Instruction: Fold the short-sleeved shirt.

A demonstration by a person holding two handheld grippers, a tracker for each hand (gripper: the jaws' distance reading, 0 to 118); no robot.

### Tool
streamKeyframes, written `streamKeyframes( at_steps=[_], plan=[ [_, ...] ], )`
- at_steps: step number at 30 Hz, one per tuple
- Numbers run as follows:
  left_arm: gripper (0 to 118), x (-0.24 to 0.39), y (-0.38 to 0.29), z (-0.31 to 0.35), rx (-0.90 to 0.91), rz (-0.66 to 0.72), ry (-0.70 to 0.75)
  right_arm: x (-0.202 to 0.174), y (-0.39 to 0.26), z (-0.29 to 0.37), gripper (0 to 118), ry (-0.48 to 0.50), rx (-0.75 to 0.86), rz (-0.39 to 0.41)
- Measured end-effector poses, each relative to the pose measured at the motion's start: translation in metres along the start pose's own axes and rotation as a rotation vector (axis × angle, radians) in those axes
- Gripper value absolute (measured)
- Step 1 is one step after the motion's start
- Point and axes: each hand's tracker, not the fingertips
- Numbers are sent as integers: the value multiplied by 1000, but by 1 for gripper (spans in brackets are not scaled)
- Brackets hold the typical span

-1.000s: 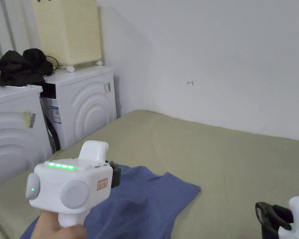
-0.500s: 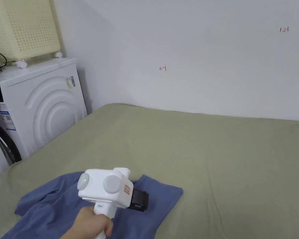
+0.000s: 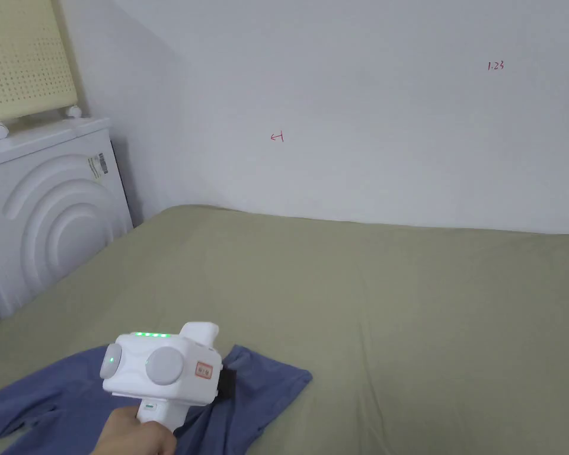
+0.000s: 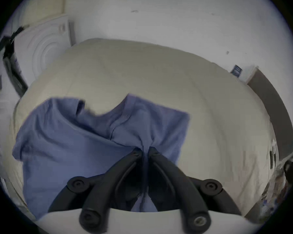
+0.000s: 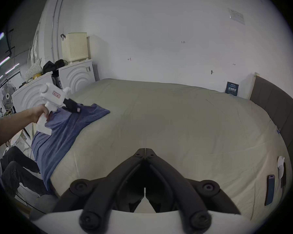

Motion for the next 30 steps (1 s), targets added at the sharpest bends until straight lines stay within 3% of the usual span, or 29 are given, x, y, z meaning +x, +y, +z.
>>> streamKeyframes(
  at_steps=[6,12,20,24,26,28,29,30],
  plan=[
    [4,94,64,17,111,-150,-197,8,-2,16,1,10,24,-50],
    [4,265,118,7,119,-430,-444,24,-9,41,1,-21,39,-77],
    [4,487,78,-13,36,-699,-767,56,-25,74,1,-107,42,-126],
    [5,550,41,-45,-25,-692,-751,72,-35,89,1,-158,36,-150],
    [21,561,29,-61,-19,-667,-643,80,-38,94,1,-174,40,-179],
    [96,556,25,-71,-19,-560,-625,85,-37,98,1,-182,48,-204],
    [118,547,30,-77,-67,-496,-641,87,-37,99,1,-181,50,-204],
    [118,536,34,-76,-102,-406,-664,87,-35,101,1,-185,52,-197]
  ],
)
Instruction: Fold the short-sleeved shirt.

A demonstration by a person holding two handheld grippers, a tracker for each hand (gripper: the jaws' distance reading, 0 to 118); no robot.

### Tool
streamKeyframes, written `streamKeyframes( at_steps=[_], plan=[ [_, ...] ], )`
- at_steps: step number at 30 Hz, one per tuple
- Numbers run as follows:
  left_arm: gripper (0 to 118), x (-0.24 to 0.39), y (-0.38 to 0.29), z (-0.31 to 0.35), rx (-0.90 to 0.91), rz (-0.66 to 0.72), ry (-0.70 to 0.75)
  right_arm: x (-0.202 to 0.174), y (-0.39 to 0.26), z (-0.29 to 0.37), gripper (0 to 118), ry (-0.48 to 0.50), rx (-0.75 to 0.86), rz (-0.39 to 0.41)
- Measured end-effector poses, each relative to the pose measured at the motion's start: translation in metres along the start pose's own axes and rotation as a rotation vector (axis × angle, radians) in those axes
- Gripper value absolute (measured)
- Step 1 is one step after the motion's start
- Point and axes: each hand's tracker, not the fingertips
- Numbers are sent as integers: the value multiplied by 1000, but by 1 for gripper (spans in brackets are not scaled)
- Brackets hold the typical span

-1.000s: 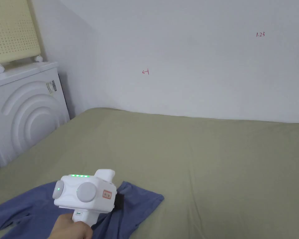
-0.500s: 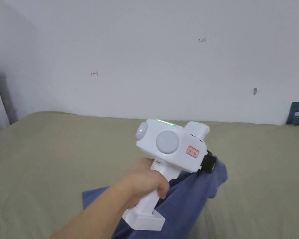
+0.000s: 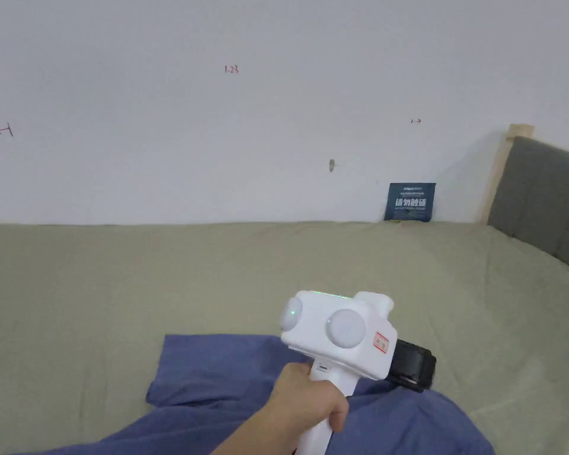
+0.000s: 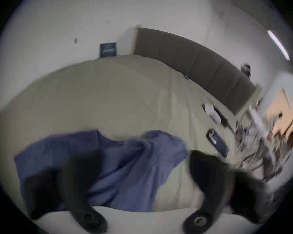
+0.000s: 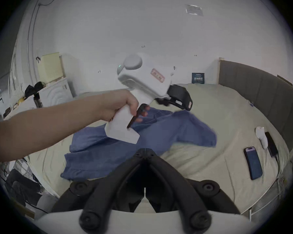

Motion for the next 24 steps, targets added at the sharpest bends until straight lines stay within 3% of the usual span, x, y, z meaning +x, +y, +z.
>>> streamKeyframes(
  at_steps=[2,6,11,14,15,16,17,18,19,20,24],
  plan=[
    [118,-13,-1,36,41,73,-34,1,3,2,1,-13,7,13],
    [118,-37,-12,148,153,18,162,2,16,5,1,0,20,11],
    [118,-53,-112,294,389,57,441,-5,34,12,1,-2,78,36],
    [117,-58,-188,352,361,181,508,-15,37,12,1,5,92,52],
    [112,-57,-216,365,377,204,544,-19,37,11,1,9,89,52],
    [97,-53,-242,377,414,225,600,-22,35,10,1,19,86,51],
    [67,-48,-263,384,442,229,641,-25,34,9,1,27,83,49],
    [13,-46,-282,387,443,249,702,-28,31,9,1,35,80,43],
    [0,-45,-302,387,416,272,755,-31,29,8,1,45,77,38],
    [0,-45,-315,389,420,302,786,-34,27,7,1,46,72,36],
    [0,-70,-342,388,387,451,674,-41,21,2,1,64,40,48]
  ],
)
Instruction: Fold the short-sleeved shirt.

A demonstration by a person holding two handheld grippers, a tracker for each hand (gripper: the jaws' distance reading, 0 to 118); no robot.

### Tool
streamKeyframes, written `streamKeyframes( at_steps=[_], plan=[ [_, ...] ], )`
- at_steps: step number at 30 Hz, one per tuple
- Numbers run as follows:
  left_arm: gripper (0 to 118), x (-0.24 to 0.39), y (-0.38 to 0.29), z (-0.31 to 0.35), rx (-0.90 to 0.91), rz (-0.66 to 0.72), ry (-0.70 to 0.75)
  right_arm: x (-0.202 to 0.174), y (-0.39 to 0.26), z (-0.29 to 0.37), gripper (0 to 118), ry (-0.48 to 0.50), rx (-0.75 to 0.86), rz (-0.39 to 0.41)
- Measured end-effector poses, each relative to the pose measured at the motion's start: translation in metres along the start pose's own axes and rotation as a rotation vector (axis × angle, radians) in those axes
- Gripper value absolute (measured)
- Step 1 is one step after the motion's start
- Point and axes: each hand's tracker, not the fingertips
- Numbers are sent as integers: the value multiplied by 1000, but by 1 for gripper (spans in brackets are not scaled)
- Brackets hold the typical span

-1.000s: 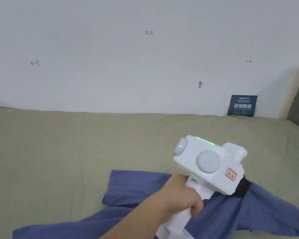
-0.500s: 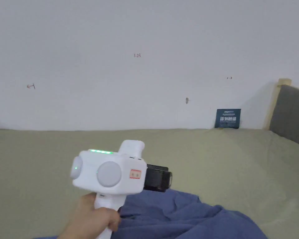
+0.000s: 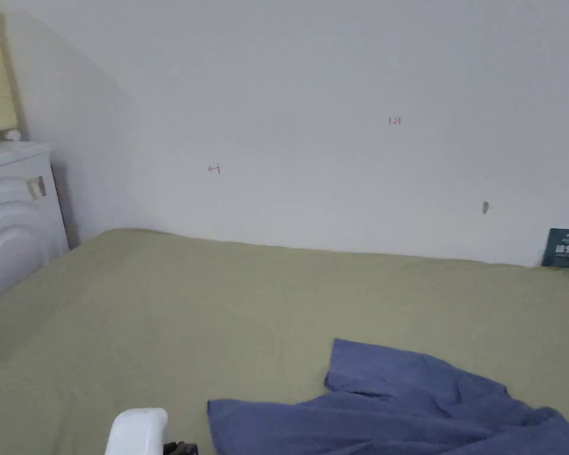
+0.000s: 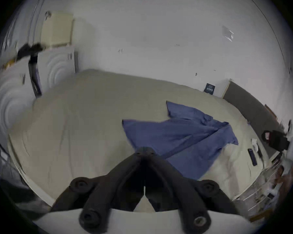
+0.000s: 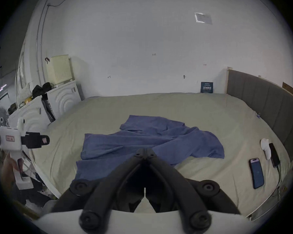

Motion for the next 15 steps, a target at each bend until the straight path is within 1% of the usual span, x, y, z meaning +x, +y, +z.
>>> streamKeyframes(
  at_steps=[3,6,7,8,9,10,11,12,13,14,15],
  plan=[
    [0,-7,19,-28,-11,-12,25,0,-1,-3,1,-6,-12,25],
    [0,-18,57,-78,-57,25,-28,8,0,-10,1,-26,-19,26],
    [4,-16,71,-99,-92,27,-31,12,1,-13,1,-35,-26,20],
    [20,-16,82,-119,-102,21,42,16,2,-16,1,-40,-33,14],
    [66,-19,93,-142,-121,17,100,21,2,-20,1,-43,-43,7],
    [101,-25,104,-167,-169,29,95,26,2,-24,1,-49,-54,1],
    [101,-25,110,-189,-219,52,105,29,2,-27,1,-56,-62,0],
    [111,-30,116,-213,-285,92,93,33,2,-30,1,-56,-69,-1],
    [118,-33,119,-231,-323,113,75,36,1,-33,1,-54,-78,-2],
    [118,-32,122,-240,-292,114,93,38,1,-36,1,-57,-86,1],
    [118,-29,124,-254,-316,111,128,40,1,-39,1,-61,-90,3]
  ],
)
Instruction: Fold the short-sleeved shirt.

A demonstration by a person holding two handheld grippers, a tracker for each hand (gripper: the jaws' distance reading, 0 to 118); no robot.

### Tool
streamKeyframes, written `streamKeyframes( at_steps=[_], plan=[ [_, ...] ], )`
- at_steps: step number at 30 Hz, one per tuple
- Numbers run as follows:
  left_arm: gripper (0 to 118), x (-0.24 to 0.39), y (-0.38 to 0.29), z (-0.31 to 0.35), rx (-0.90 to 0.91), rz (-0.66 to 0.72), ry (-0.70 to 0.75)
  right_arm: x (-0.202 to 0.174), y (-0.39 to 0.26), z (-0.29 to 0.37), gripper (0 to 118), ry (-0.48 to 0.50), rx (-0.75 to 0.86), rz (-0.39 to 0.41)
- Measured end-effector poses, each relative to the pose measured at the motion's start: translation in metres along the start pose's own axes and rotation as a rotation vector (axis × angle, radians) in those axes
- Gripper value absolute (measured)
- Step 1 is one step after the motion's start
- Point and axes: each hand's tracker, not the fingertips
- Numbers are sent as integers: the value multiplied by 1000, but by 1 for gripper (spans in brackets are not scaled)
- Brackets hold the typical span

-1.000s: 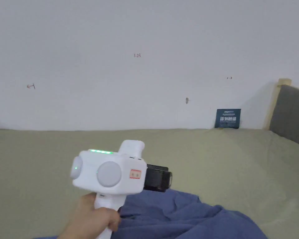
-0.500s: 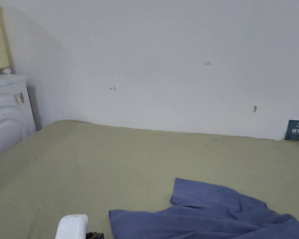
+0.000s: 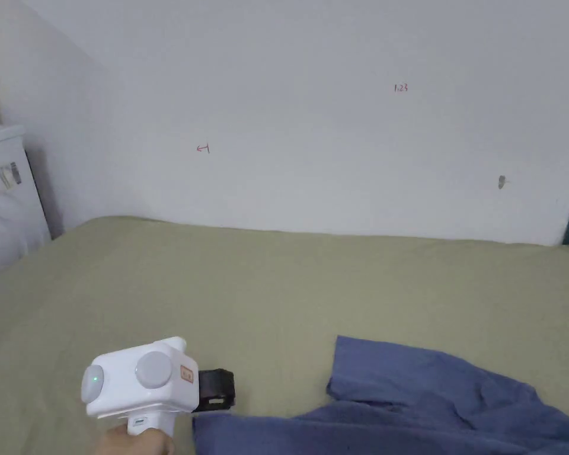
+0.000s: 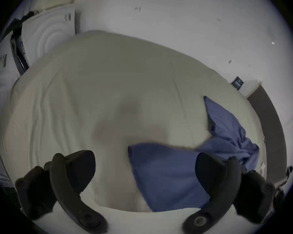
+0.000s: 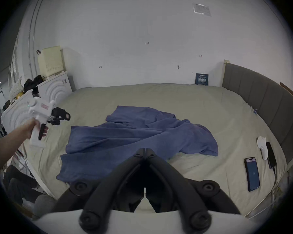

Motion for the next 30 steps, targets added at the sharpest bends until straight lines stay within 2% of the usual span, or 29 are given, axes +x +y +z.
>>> streamKeyframes(
  at_steps=[5,6,8,9,10,12,15,17,18,19,20,21,22,23,26,30],
  plan=[
    [117,25,0,-43,-84,-100,61,6,5,-15,1,4,-18,-17],
    [111,30,-4,-48,-113,-114,103,8,5,-17,1,8,-18,-29],
    [82,33,-15,-53,-172,-141,150,10,6,-19,1,7,-19,-34],
    [79,37,-21,-48,-125,-164,173,10,6,-19,1,5,-16,-34],
    [63,41,-24,-38,-62,-176,143,12,7,-18,1,4,-11,-36],
    [6,44,-23,-31,-102,-193,75,20,10,-21,1,3,1,-40],
    [3,54,-27,-13,-46,-208,14,48,23,-37,1,-55,-18,-61],
    [4,61,-30,3,-26,-236,-2,76,34,-55,2,-146,-51,-102],
    [4,63,-32,12,3,-241,-47,94,41,-66,9,-175,-78,-152],
    [3,64,-33,18,1,-233,-84,112,48,-79,29,-177,-99,-212],
    [3,65,-31,22,-7,-228,-112,125,52,-90,55,-170,-115,-241],
    [3,66,-31,27,-6,-216,-132,137,57,-105,76,-164,-131,-281],
    [3,67,-33,29,-4,-220,-118,145,62,-122,77,-159,-169,-278],
    [4,68,-35,30,-3,-228,-113,150,66,-135,77,-133,-179,-315],
    [4,64,-37,24,-14,-222,-102,159,71,-186,77,-88,-304,-354],
    [4,56,-44,15,-51,-186,-124,164,61,-235,77,-155,-402,-400]
  ],
)
